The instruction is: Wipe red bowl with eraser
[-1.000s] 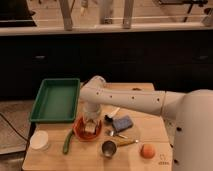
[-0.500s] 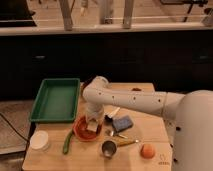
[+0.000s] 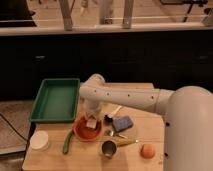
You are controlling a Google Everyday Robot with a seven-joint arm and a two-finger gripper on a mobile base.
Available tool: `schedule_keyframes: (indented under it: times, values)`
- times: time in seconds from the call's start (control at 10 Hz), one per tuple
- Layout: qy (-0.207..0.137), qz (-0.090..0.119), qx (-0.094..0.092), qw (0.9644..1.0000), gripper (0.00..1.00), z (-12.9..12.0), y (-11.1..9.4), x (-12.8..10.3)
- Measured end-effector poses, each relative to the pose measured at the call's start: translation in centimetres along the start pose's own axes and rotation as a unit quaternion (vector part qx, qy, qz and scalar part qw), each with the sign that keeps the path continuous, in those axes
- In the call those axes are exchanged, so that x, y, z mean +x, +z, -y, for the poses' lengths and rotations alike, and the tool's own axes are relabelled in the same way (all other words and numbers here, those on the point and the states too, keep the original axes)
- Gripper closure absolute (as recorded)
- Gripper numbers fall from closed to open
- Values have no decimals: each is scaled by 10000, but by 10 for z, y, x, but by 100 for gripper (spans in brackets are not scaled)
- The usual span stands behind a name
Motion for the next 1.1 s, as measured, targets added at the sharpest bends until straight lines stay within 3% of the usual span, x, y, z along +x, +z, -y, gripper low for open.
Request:
schedule_keyframes:
  times: [0.3, 0.5, 0.8, 1.1]
  values:
    - [-555, 59, -154, 9983, 100, 44, 4, -14]
    - [-780, 135, -213, 9966, 100, 49, 8, -33]
    - [-971, 279, -198, 9947, 100, 25, 11, -72]
    - [-793, 308, -131, 9963, 100, -20, 8, -77]
